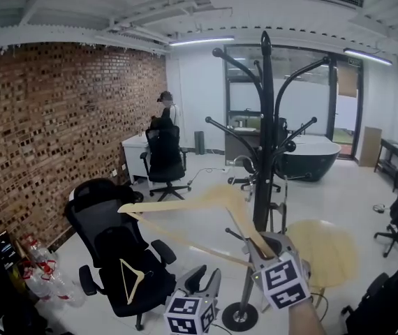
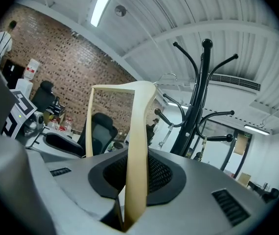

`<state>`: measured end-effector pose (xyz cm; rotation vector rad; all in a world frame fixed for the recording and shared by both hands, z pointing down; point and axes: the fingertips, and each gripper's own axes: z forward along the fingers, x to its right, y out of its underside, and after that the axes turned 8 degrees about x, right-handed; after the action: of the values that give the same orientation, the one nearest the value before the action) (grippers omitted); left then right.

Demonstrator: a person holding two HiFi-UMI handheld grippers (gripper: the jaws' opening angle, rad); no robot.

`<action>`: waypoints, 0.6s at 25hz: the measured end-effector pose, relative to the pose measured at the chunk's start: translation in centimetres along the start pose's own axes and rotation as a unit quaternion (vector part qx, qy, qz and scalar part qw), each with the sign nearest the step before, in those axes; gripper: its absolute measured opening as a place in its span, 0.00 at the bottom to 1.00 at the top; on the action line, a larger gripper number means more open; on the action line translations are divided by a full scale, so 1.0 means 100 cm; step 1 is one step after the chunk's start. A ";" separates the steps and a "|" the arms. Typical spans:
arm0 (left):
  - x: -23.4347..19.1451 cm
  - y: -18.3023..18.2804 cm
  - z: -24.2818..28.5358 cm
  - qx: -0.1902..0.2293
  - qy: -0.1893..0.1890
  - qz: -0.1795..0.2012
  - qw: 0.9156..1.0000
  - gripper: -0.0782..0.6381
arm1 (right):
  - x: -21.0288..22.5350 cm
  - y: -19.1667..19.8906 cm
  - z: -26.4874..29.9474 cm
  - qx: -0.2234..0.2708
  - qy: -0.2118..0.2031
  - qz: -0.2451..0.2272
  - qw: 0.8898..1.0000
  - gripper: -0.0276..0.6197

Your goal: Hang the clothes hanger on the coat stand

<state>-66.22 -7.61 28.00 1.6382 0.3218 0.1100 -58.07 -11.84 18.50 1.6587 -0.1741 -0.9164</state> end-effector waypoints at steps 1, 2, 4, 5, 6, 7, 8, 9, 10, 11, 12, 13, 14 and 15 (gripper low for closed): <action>-0.001 0.001 0.003 -0.002 -0.002 0.000 1.000 0.32 | 0.002 0.002 0.003 0.001 -0.002 0.002 1.000 0.13; -0.002 0.002 0.007 -0.003 -0.004 0.000 1.000 0.32 | 0.004 0.003 0.006 0.002 -0.003 0.003 1.000 0.13; -0.004 0.004 0.013 -0.005 -0.006 -0.002 1.000 0.32 | 0.006 0.002 0.013 0.003 -0.006 0.003 1.000 0.13; -0.005 0.004 0.014 -0.006 -0.005 -0.003 1.000 0.32 | 0.006 0.001 0.017 0.002 -0.007 0.003 1.000 0.13; -0.005 0.004 0.015 -0.008 -0.004 -0.003 1.000 0.32 | 0.006 0.002 0.020 0.000 -0.006 0.003 1.000 0.13; -0.006 0.005 0.016 -0.009 -0.003 -0.002 1.000 0.32 | 0.006 0.003 0.022 -0.002 -0.005 0.003 1.000 0.13; -0.007 0.006 0.017 -0.011 -0.002 -0.002 1.000 0.32 | 0.006 0.005 0.024 -0.003 -0.002 0.002 1.000 0.13; -0.009 0.008 0.017 -0.012 -0.001 -0.002 1.000 0.32 | 0.007 0.007 0.025 -0.004 0.001 0.001 1.000 0.13; -0.012 0.010 0.019 -0.014 -0.002 -0.002 1.000 0.32 | 0.008 0.007 0.026 -0.002 0.006 -0.001 1.000 0.13; -0.015 0.012 0.020 -0.015 -0.002 -0.003 1.000 0.32 | 0.010 0.006 0.026 0.001 0.011 -0.004 1.000 0.13; -0.017 0.014 0.023 -0.016 -0.002 -0.004 1.000 0.32 | 0.014 0.003 0.026 0.006 0.016 -0.008 1.000 0.13; -0.017 0.015 0.027 -0.015 -0.001 -0.005 1.000 0.32 | 0.020 -0.001 0.026 0.011 0.020 -0.013 1.000 0.13; -0.015 0.016 0.031 -0.014 0.001 -0.005 1.000 0.32 | 0.027 -0.006 0.026 0.016 0.022 -0.018 0.999 0.13; -0.012 0.015 0.036 -0.012 0.004 -0.006 1.000 0.32 | 0.035 -0.011 0.026 0.019 0.024 -0.024 0.999 0.13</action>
<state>-66.20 -11.47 29.32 1.6121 0.3340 0.1106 -57.71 -15.43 15.81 1.7249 -0.1200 -0.9128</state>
